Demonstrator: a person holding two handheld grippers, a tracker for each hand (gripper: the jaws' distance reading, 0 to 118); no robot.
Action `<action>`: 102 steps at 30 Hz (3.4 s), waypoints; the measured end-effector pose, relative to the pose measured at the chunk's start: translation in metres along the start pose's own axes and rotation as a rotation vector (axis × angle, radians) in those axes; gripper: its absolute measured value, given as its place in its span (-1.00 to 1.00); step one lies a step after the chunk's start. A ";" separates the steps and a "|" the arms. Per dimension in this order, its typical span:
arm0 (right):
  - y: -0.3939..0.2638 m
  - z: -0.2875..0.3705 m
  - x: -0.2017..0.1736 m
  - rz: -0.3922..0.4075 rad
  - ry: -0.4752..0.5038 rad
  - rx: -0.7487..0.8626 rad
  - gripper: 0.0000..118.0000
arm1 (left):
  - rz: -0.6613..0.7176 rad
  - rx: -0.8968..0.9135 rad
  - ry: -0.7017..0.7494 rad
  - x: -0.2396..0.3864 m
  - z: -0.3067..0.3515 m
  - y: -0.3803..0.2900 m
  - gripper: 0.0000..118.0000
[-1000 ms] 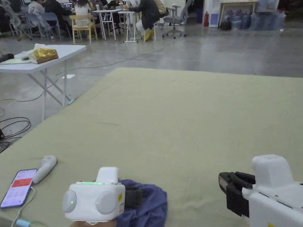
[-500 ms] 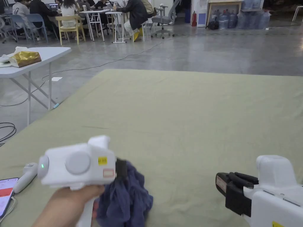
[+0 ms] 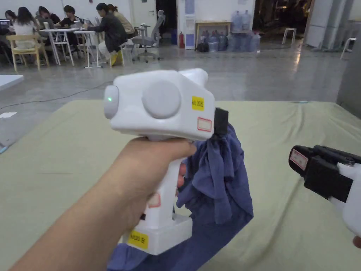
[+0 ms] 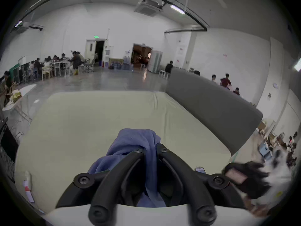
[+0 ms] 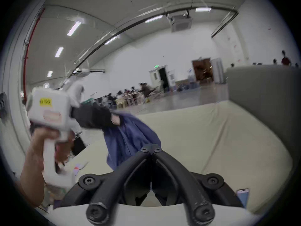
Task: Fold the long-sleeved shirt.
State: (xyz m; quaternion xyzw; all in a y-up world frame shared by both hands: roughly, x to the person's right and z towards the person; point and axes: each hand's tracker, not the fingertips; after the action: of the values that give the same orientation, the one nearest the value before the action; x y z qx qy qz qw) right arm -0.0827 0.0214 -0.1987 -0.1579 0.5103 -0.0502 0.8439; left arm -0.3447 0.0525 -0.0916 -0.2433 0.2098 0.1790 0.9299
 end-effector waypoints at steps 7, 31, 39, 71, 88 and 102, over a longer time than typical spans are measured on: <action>-0.027 0.012 0.053 0.026 -0.142 -0.115 -1.00 | 0.134 -0.406 0.025 0.024 -0.186 -0.144 -0.90; -0.122 -0.001 0.067 -0.067 -0.062 -0.411 -1.00 | 0.130 -0.292 0.225 -0.071 -0.046 -0.237 -1.00; -0.129 -0.004 0.086 -0.120 -0.108 -0.449 -1.00 | 0.005 -0.335 0.333 -0.093 -0.167 -0.178 0.97; -0.135 -0.146 0.137 -0.307 -0.088 -0.676 -0.95 | 0.218 -0.107 0.269 -0.133 -0.056 -0.114 -1.00; 0.256 -0.196 0.026 0.098 -0.063 -0.215 -0.96 | 0.277 0.394 0.463 -0.189 0.064 0.170 -1.00; 0.288 -0.286 0.037 0.123 -0.204 -0.258 -0.96 | 0.283 0.318 0.452 -0.237 0.010 0.226 -1.00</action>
State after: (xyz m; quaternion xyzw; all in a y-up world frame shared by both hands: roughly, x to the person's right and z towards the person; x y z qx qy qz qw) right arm -0.3382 0.2230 -0.4449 -0.2375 0.4328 0.0835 0.8656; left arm -0.6407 0.1882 -0.0558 -0.0969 0.4686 0.2132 0.8518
